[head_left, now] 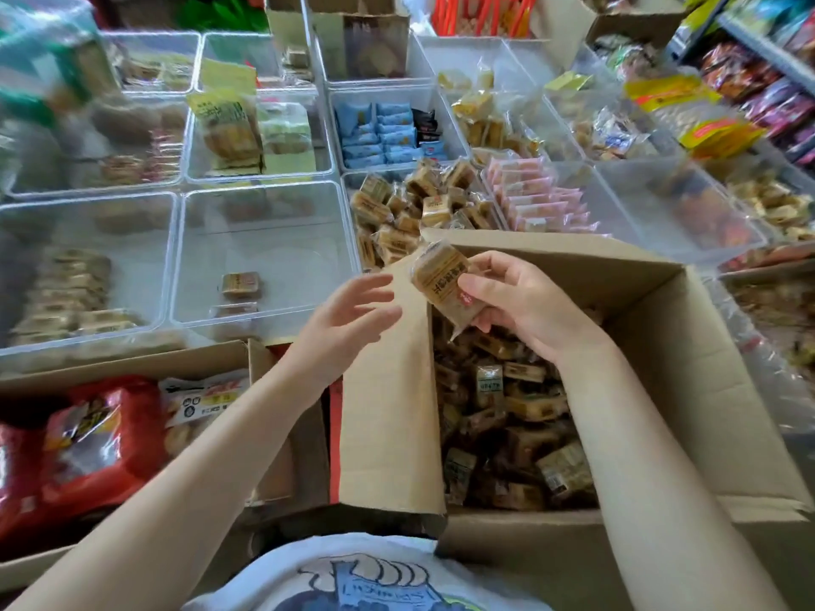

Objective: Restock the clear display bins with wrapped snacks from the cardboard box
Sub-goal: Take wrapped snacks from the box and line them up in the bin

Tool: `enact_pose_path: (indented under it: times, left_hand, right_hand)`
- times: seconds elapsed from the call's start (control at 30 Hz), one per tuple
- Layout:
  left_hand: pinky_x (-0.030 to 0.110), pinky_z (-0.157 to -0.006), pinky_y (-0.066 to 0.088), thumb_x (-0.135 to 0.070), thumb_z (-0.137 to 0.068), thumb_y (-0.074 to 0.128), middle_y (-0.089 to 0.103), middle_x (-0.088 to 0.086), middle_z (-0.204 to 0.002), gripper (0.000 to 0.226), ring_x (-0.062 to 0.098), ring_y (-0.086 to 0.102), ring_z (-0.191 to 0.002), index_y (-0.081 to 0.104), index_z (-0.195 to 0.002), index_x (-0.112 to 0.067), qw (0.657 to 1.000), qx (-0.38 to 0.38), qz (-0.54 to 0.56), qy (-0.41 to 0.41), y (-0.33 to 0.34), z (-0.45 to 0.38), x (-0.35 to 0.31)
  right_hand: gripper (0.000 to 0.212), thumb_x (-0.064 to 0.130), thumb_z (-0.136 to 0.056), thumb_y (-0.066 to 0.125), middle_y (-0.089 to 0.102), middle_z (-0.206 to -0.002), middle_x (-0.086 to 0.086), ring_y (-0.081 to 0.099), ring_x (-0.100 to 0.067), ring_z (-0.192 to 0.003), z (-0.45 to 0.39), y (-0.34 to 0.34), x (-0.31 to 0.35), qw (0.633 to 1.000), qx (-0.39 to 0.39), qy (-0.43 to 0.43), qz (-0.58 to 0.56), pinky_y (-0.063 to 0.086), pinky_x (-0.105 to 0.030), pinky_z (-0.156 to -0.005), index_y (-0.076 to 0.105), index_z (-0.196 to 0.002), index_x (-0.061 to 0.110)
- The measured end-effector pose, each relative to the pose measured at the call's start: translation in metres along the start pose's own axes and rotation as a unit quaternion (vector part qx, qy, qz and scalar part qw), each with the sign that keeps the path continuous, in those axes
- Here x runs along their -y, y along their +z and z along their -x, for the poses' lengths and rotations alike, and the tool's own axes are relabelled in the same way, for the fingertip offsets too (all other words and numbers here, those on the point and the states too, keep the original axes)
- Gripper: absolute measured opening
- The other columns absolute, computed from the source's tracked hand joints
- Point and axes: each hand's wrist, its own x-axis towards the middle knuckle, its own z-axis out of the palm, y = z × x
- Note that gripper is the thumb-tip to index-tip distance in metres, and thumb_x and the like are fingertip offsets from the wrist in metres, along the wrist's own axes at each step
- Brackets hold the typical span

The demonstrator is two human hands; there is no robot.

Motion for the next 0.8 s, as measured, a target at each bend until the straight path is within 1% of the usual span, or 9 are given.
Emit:
enact_pose_path:
  times: [0.07,0.17,0.23,0.3,0.37,0.47,0.6,0.7,0.8]
  left_hand:
    - [0.028,-0.088,0.057,-0.047,-0.082,0.077,0.069,-0.004,-0.120,0.050,0.010,0.069,-0.104,0.059,-0.126,-0.033,0.999,-0.007,0.031,0.008,-0.025,0.008,-0.012]
    - [0.031,-0.080,0.058,-0.029,-0.093,0.068,0.076,0.000,-0.095,0.021,0.015,0.072,-0.082,0.067,-0.113,-0.024,0.999,-0.029,0.035,-0.010,-0.073,0.017,-0.017]
    - [0.031,-0.075,0.058,-0.025,-0.095,0.067,0.075,-0.002,-0.079,0.011,0.014,0.070,-0.071,0.071,-0.104,-0.019,0.997,-0.058,0.037,-0.034,-0.115,0.024,-0.011]
    - [0.032,-0.074,0.057,-0.026,-0.095,0.067,0.075,-0.002,-0.078,0.013,0.013,0.069,-0.069,0.072,-0.102,-0.016,0.993,-0.087,0.048,-0.056,-0.161,0.033,0.000]
    - [0.028,-0.070,0.057,-0.026,-0.095,0.067,0.074,-0.001,-0.080,0.013,0.011,0.068,-0.067,0.072,-0.100,-0.015,0.990,-0.116,0.050,-0.067,-0.207,0.043,0.014]
    - [0.030,-0.071,0.057,-0.022,-0.094,0.069,0.074,-0.004,-0.075,0.007,0.010,0.066,-0.066,0.074,-0.095,-0.018,0.986,-0.144,0.038,-0.076,-0.271,0.053,0.038]
    - [0.025,-0.069,0.056,-0.028,-0.090,0.075,0.076,-0.003,-0.082,0.006,0.013,0.068,-0.073,0.076,-0.095,-0.025,0.982,-0.166,0.034,-0.086,-0.344,0.059,0.072]
    - [0.033,-0.082,0.056,-0.055,-0.074,0.073,0.077,-0.004,-0.095,0.036,0.014,0.073,-0.088,0.075,-0.103,-0.034,0.978,-0.190,0.016,-0.089,-0.385,0.056,0.102]
    - [0.035,-0.093,0.055,-0.049,-0.081,0.074,0.076,-0.008,-0.100,0.033,0.012,0.072,-0.096,0.071,-0.110,-0.034,0.971,-0.214,-0.010,-0.103,-0.407,0.041,0.134]
  right_hand:
    - [0.035,0.028,-0.089,0.072,0.068,-0.105,-0.023,0.059,-0.027,-0.082,-0.005,0.032,0.014,0.998,0.005,-0.021,0.056,0.048,-0.031,-0.065,0.062,-0.116,0.007]
    - [0.032,0.039,-0.096,0.062,0.071,-0.099,-0.015,0.062,-0.018,-0.077,-0.024,0.086,0.025,0.993,0.031,-0.027,0.112,0.050,-0.028,-0.067,0.066,-0.115,0.014]
    - [0.050,0.053,-0.096,0.050,0.070,-0.101,-0.021,0.063,-0.024,-0.080,-0.044,0.127,0.027,0.997,0.036,-0.004,0.064,0.051,-0.031,-0.068,0.067,-0.115,0.010]
    - [0.062,0.058,-0.092,0.043,0.068,-0.097,-0.025,0.063,-0.029,-0.079,-0.069,0.169,0.027,0.999,0.023,0.026,-0.005,0.051,-0.036,-0.069,0.067,-0.111,0.004]
    - [0.064,0.060,-0.092,0.049,0.067,-0.090,-0.015,0.063,-0.027,-0.073,-0.097,0.210,0.023,0.998,0.034,0.037,-0.021,0.051,-0.033,-0.063,0.068,-0.110,0.002]
    - [0.038,0.042,-0.094,0.062,0.071,-0.089,-0.002,0.065,-0.020,-0.071,-0.134,0.270,0.016,0.993,0.102,0.047,0.035,0.053,-0.029,-0.063,0.068,-0.111,0.009]
    - [0.019,0.013,-0.093,0.069,0.074,-0.091,-0.012,0.067,-0.020,-0.076,-0.180,0.346,0.008,0.976,0.141,0.058,0.155,0.057,-0.039,-0.075,0.068,-0.112,0.010]
    - [0.016,0.008,-0.090,0.071,0.071,-0.093,-0.013,0.066,-0.021,-0.081,-0.218,0.380,0.002,0.978,0.098,0.046,0.180,0.057,-0.045,-0.083,0.067,-0.103,0.016]
    - [0.019,0.018,-0.088,0.073,0.066,-0.100,-0.003,0.062,-0.018,-0.086,-0.258,0.381,-0.006,0.938,-0.035,-0.008,0.344,0.049,-0.030,-0.080,0.065,-0.105,0.022]
